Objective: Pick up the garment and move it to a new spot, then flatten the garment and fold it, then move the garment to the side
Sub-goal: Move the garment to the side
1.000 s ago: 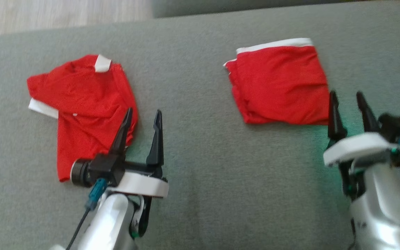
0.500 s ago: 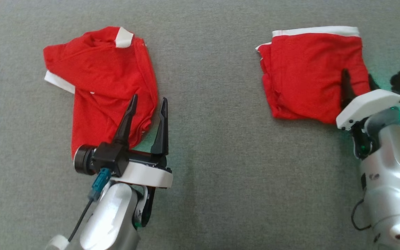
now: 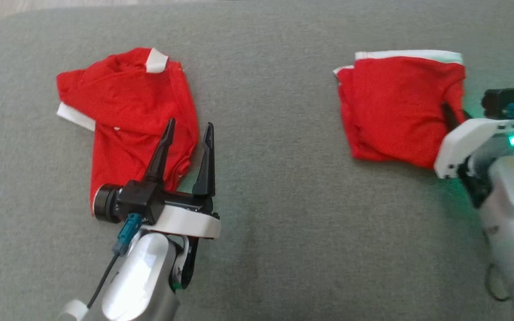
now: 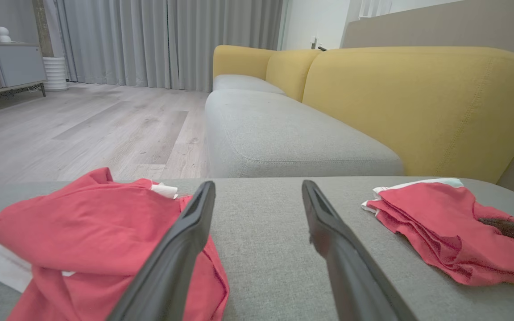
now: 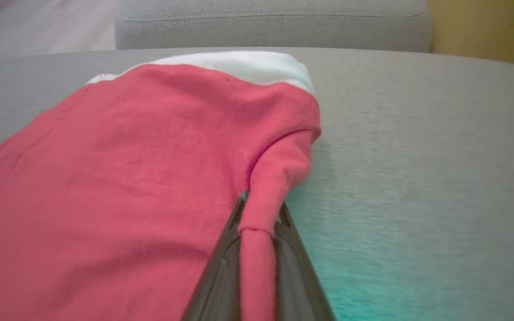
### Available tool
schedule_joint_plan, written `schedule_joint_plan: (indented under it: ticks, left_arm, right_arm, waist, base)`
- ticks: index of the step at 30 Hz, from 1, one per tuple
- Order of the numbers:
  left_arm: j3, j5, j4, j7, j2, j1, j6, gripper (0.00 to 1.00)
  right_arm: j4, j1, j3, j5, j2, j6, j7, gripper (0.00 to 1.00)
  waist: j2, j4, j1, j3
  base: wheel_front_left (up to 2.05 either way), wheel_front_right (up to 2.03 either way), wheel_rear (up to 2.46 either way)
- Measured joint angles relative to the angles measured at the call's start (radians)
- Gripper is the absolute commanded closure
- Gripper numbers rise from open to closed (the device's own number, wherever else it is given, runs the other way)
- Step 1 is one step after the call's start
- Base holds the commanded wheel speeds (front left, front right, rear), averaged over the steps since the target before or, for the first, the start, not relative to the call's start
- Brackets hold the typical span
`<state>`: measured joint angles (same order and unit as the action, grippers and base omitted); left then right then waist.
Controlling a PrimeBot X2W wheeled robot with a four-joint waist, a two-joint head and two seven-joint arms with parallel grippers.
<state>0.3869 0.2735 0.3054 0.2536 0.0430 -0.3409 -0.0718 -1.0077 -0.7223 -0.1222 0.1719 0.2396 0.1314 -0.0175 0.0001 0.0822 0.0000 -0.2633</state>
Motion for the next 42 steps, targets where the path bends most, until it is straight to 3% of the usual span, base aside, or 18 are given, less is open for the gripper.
schedule_joint_plan:
  ticks: [3, 10, 16, 19, 28, 29, 30, 31, 42]
  left_arm:
    - [-0.003, 0.0, -0.001, 0.0, 0.0, 0.001, 0.0, 0.0]
    - [-0.007, 0.0, -0.02, 0.0, 0.0, 0.0, 0.0, 0.0]
    - [-0.012, 0.0, -0.023, 0.0, 0.0, -0.004, 0.003, 0.0]
    - [-0.017, -0.001, -0.025, 0.0, 0.0, -0.01, 0.003, 0.0]
    - [-0.02, -0.002, -0.027, 0.0, -0.001, -0.045, 0.011, 0.0]
    - [-0.02, -0.002, -0.027, 0.0, 0.0, -0.045, 0.011, 0.0]
    - [-0.021, -0.002, -0.027, 0.0, 0.0, -0.045, 0.011, 0.0]
    - [-0.021, -0.002, -0.027, 0.0, 0.0, -0.045, 0.011, 0.0]
    - [-0.036, -0.008, -0.022, 0.0, -0.001, -0.039, 0.01, 0.0]
  right_arm:
    - [0.007, 0.002, -0.041, 0.0, 0.052, 0.0, 0.0, 1.0]
    - [0.034, 0.042, -0.119, 0.017, 0.289, 0.0, -0.005, 1.0]
    - [0.003, 0.041, -0.08, 0.008, 0.457, 0.0, 0.023, 1.0]
    - [-0.024, 0.03, -0.042, -0.029, 0.489, 0.0, 0.05, 1.0]
    - [-0.106, -0.039, 0.045, -0.123, 0.49, 0.0, 0.091, 1.0]
    - [-0.113, -0.045, 0.057, -0.132, 0.49, 0.0, 0.098, 0.89]
    - [-0.114, -0.051, 0.067, -0.144, 0.49, 0.0, 0.106, 0.19]
    - [-0.117, -0.056, 0.081, -0.156, 0.488, 0.0, 0.116, 0.0]
    - [-0.088, -0.086, 0.25, -0.258, 0.374, 0.0, 0.196, 0.0]
  waist:
    - [0.0, -0.012, 0.0, 0.006]
    - [0.0, -0.032, 0.0, -0.012]
    - [0.0, -0.026, 0.0001, -0.057]
    - [0.0, -0.02, 0.0001, -0.079]
    - [0.0, -0.003, 0.0001, -0.124]
    - [0.0, -0.002, 0.0001, -0.126]
    - [0.0, -0.002, 0.0001, -0.128]
    - [-0.0001, -0.003, 0.0002, -0.128]
    - [0.0, -0.024, -0.0001, -0.045]
  base:
    - [0.0, 0.0, 0.0]
    - [0.0, 0.0, 0.0]
    - [0.0, 0.0, 0.0]
    - [0.0, 0.0, 0.0]
    - [0.0, 0.0, 0.0]
    - [0.0, 0.0, 0.0]
    - [0.0, 0.0, 0.0]
    - [0.0, 0.0, 0.0]
    - [0.0, 0.0, 0.0]
